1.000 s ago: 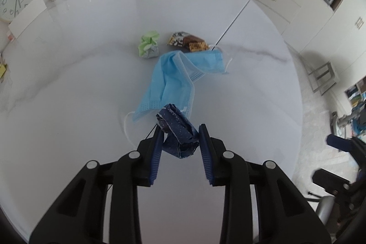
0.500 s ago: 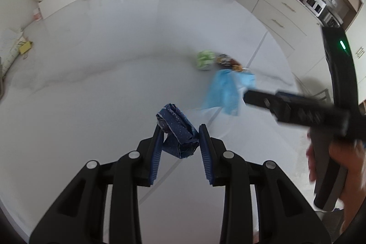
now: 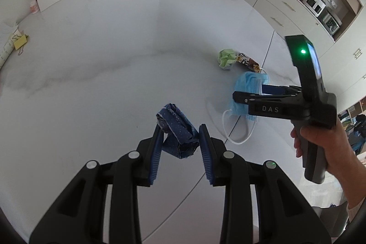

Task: Collect trash
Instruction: 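Grasp the dark blue wrapper with the left tool while the right tool grasps the blue face mask, then drop the blue face mask and dark blue wrapper into the white bin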

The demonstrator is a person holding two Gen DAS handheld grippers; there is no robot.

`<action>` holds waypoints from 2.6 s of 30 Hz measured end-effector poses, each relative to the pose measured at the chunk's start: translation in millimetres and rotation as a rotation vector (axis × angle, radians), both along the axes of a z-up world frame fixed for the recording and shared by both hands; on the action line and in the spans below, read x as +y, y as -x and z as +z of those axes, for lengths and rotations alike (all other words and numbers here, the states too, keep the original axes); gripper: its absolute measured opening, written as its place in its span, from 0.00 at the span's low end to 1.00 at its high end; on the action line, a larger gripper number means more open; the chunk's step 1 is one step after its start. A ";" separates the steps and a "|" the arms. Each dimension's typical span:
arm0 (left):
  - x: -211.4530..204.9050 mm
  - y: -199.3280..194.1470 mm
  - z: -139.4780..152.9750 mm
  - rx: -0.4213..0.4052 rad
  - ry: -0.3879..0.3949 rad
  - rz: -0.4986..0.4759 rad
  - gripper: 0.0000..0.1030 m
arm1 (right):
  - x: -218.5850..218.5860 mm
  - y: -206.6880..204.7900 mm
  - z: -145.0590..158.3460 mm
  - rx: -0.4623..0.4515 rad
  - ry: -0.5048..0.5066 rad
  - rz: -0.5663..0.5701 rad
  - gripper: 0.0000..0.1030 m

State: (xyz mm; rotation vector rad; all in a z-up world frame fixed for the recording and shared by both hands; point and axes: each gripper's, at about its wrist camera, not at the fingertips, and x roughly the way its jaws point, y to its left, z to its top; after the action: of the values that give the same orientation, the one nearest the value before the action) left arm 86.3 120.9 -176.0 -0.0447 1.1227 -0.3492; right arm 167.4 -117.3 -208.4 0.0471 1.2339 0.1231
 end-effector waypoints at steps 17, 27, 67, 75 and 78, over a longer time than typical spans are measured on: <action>-0.4 -4.3 -4.6 0.026 0.013 0.030 0.31 | -9.2 -0.1 9.4 0.001 -0.084 -0.002 0.12; -36.6 14.1 14.9 -0.017 -0.038 -0.046 0.31 | -44.7 56.5 61.3 -0.082 -0.255 -0.032 0.12; -377.8 172.5 0.5 0.127 -0.108 -0.569 0.31 | -294.9 346.5 -24.4 0.062 -0.224 -0.377 0.98; -412.5 188.0 -60.3 0.324 -0.188 -0.616 0.68 | -332.3 382.0 15.6 -0.005 -0.179 -0.430 0.98; -415.4 188.4 -58.3 0.300 -0.206 -0.599 0.79 | -339.3 383.8 22.1 -0.027 -0.172 -0.443 0.98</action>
State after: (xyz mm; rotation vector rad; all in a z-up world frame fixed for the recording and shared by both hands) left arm -102.1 -294.5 -234.3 0.4421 1.4552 -0.7750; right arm -216.4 -456.6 -186.3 0.4638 1.1567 -0.1559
